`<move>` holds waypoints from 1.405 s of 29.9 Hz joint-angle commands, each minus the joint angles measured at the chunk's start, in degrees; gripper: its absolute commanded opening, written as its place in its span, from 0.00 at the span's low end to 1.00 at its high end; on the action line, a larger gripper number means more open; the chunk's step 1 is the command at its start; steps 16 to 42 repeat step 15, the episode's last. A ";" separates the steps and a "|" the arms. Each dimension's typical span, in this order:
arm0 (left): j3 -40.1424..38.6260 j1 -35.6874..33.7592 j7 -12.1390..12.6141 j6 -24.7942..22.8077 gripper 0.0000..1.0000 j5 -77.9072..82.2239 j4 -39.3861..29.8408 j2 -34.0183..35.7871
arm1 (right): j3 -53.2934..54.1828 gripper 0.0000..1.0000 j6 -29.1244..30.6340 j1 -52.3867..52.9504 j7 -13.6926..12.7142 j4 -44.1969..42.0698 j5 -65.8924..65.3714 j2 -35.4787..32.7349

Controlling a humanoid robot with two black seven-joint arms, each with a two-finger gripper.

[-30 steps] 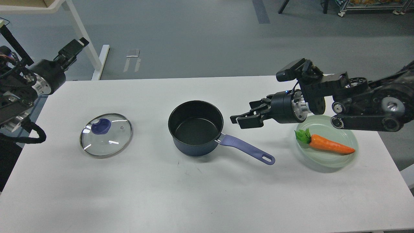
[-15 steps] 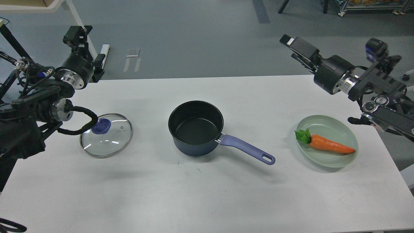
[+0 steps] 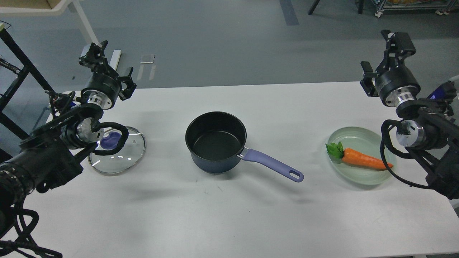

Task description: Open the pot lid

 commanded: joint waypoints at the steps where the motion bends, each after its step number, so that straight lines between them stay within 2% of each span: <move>1: -1.26 0.08 0.07 -0.05 0.99 -0.74 0.02 -1.99 | 2.62 0.99 0.52 -0.10 -0.06 -3.30 7.23 3.79; 9: -1.35 0.34 0.07 -0.31 0.99 -0.82 -0.07 -2.17 | 7.47 1.00 0.53 -0.19 -0.14 -4.36 7.67 9.86; 13: -1.70 1.48 -0.10 -3.47 0.99 -0.91 0.54 -1.38 | 7.38 1.00 1.23 -0.19 -0.14 -4.28 7.67 11.00; 42: -2.14 1.83 -0.16 -3.92 0.99 -0.82 1.16 -1.38 | 7.29 1.00 1.75 -0.01 -0.14 -4.28 7.67 10.92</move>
